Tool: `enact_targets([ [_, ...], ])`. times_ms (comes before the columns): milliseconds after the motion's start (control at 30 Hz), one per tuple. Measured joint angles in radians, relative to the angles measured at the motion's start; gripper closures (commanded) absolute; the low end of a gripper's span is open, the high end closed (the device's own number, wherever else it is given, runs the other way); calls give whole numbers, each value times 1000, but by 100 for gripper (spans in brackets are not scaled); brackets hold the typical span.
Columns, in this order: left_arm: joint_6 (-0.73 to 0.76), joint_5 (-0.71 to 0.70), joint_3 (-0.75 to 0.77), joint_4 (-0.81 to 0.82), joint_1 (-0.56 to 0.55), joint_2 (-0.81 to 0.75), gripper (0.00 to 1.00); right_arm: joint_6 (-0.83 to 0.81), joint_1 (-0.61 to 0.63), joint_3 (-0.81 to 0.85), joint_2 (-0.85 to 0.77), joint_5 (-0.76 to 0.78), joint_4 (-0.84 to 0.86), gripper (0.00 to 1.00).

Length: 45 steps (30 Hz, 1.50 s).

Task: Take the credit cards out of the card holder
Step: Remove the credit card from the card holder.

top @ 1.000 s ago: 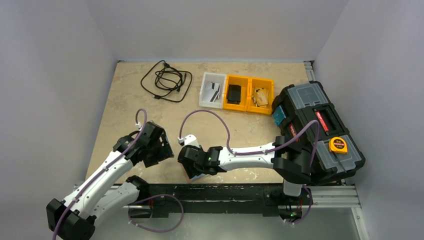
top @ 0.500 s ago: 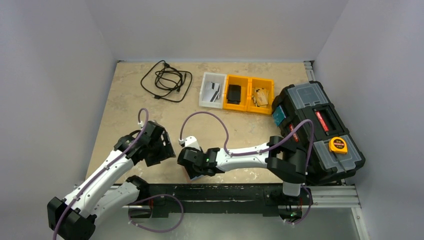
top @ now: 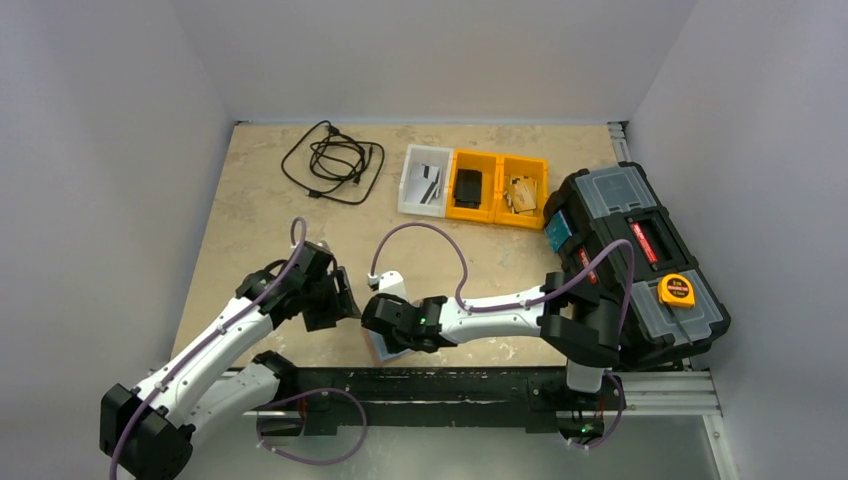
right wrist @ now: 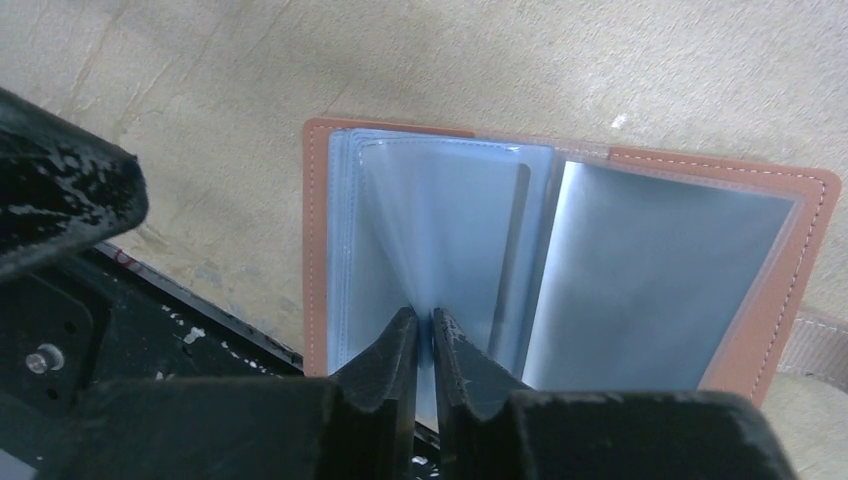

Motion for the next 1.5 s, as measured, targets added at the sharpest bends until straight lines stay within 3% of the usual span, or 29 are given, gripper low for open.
enact_targets([
  [100, 12, 35, -14, 35, 0, 8, 56, 27, -1, -8, -6, -18, 8, 100],
  [333, 4, 63, -37, 89, -37, 19, 80, 103, 0, -54, -75, -45, 16, 100],
  [700, -82, 65, -43, 230, -203, 225, 86, 212, -32, -171, -165, -53, 100, 98],
  [1133, -110, 78, -20, 343, -283, 394, 85, 272, -40, -270, -294, -60, 105, 64],
  [1500, -146, 132, 57, 452, -354, 515, 82, 274, -40, -282, -431, -9, 31, 64],
])
